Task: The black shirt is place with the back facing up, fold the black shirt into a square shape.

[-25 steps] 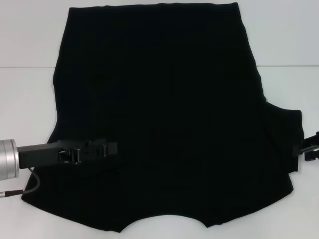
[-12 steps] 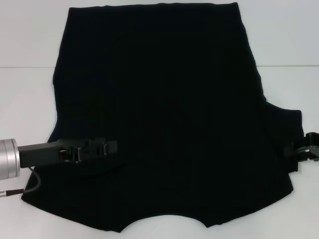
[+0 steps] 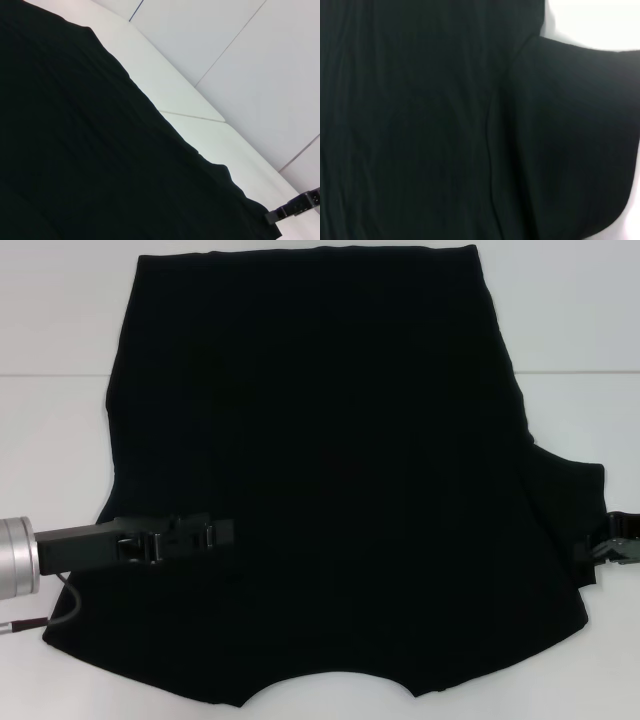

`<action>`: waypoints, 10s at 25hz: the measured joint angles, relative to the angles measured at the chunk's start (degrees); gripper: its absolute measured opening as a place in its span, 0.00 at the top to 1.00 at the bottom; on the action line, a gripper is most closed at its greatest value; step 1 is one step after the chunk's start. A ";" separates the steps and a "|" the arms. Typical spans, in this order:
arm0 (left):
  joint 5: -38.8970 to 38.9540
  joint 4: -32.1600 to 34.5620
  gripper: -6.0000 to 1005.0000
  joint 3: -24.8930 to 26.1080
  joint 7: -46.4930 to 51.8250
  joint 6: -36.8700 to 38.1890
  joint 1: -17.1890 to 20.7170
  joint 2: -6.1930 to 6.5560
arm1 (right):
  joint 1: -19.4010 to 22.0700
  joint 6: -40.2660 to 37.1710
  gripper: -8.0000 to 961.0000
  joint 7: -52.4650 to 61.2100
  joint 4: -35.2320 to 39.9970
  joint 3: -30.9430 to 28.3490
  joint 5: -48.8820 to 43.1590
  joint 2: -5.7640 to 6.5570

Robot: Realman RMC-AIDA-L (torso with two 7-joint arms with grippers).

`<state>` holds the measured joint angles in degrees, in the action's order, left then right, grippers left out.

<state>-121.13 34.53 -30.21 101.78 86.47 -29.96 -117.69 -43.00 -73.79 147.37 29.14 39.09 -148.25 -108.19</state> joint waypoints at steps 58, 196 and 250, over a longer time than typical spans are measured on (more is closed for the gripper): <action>3.13 -0.58 0.44 6.01 0.00 1.51 0.93 0.06 | -1.92 2.57 0.89 -14.79 9.17 2.75 -1.62 1.39; -26.93 7.48 0.49 9.82 35.80 5.19 0.94 3.09 | -2.07 -6.63 0.36 -1.56 11.77 -3.06 7.66 0.18; -24.67 4.22 0.95 10.35 34.88 3.83 -1.60 4.16 | 3.45 -18.78 0.36 -7.59 11.73 -1.66 -6.03 -0.21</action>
<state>-145.80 38.75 -19.86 136.65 90.31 -31.55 -113.52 -39.55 -92.58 139.79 40.87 37.43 -154.28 -108.40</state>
